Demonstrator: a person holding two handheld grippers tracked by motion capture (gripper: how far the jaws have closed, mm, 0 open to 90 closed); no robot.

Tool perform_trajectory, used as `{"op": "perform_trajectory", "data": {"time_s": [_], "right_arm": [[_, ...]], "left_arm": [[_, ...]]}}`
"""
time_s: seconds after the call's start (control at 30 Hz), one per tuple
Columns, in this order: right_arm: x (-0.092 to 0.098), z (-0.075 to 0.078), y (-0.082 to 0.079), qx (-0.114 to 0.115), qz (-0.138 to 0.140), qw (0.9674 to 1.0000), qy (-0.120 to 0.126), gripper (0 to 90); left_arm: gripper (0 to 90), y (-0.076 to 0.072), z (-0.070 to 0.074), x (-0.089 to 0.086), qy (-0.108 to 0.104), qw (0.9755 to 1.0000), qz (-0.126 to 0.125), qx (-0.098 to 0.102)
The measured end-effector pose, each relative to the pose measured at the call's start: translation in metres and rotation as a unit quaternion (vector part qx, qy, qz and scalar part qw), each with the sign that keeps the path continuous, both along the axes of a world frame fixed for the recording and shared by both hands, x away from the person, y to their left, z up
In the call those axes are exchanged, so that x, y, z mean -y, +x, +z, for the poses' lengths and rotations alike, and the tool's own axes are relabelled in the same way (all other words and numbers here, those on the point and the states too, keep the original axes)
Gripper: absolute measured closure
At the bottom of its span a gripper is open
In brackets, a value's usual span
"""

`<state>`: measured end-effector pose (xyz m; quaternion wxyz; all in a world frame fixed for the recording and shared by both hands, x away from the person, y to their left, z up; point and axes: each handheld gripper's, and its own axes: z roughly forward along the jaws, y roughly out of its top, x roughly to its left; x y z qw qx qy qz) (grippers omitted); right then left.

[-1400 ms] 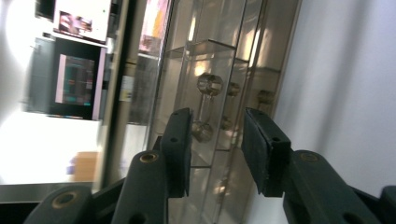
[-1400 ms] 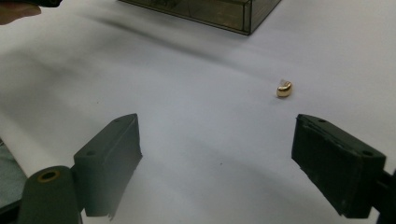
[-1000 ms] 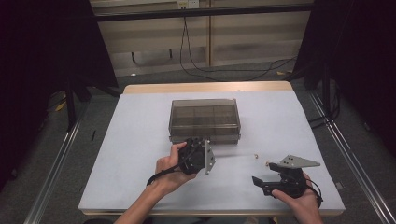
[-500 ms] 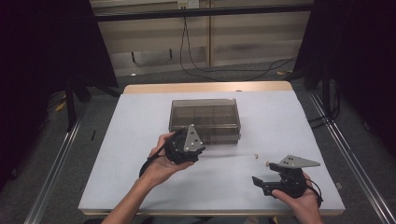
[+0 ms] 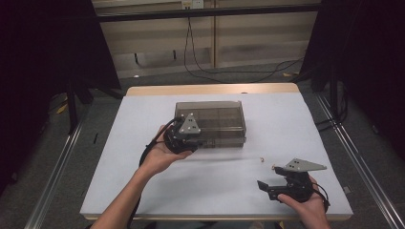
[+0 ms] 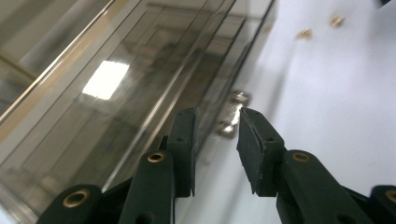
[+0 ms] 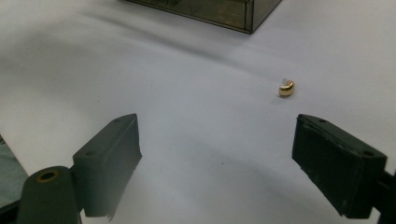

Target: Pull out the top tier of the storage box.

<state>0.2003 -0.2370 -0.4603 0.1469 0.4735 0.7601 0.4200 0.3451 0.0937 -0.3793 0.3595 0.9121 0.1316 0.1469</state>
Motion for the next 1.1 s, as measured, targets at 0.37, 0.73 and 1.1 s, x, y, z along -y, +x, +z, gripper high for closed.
{"op": "perform_trajectory", "data": {"time_s": [0.37,0.73,1.1], "right_arm": [[-0.001,0.000,0.000,-0.002,0.001,1.0000,0.000,14.9],[0.000,0.000,0.000,-0.001,0.005,1.0000,0.003,14.6],[0.000,0.000,0.000,-0.002,0.008,1.0000,0.002,14.5]], "left_arm": [[79.6,0.014,0.008,0.013,0.017,0.9992,-0.031,-0.019],[80.1,0.022,0.007,0.029,0.056,0.9963,-0.051,-0.042],[80.8,0.028,0.002,0.037,0.069,0.9936,-0.060,-0.067]]}}
